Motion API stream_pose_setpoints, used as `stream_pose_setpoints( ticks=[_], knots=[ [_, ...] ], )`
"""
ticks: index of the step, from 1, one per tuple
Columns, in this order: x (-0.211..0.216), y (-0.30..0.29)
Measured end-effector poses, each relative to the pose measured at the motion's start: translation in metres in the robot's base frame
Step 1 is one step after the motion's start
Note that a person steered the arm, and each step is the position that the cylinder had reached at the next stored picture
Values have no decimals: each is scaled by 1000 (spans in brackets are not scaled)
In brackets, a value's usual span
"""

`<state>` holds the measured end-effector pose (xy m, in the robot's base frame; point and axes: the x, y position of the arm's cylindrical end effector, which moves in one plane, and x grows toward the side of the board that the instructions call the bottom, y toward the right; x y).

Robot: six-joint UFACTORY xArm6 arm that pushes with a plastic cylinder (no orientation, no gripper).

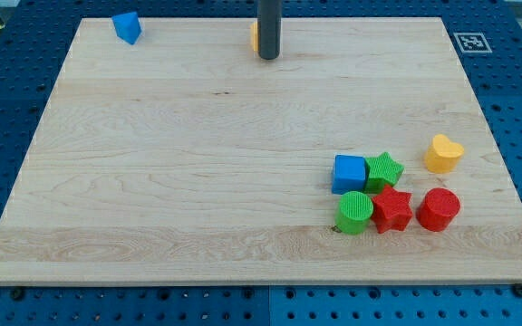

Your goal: Slide the blue cube to the top right

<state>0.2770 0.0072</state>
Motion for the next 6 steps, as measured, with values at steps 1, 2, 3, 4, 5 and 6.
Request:
stream_pose_setpoints(
  ticks=[1,2,3,4,5,6],
  knots=[
    [0,0],
    [-4,-5],
    [-9,-11],
    [3,-11],
    [83,-37],
    [190,-49]
  ],
)
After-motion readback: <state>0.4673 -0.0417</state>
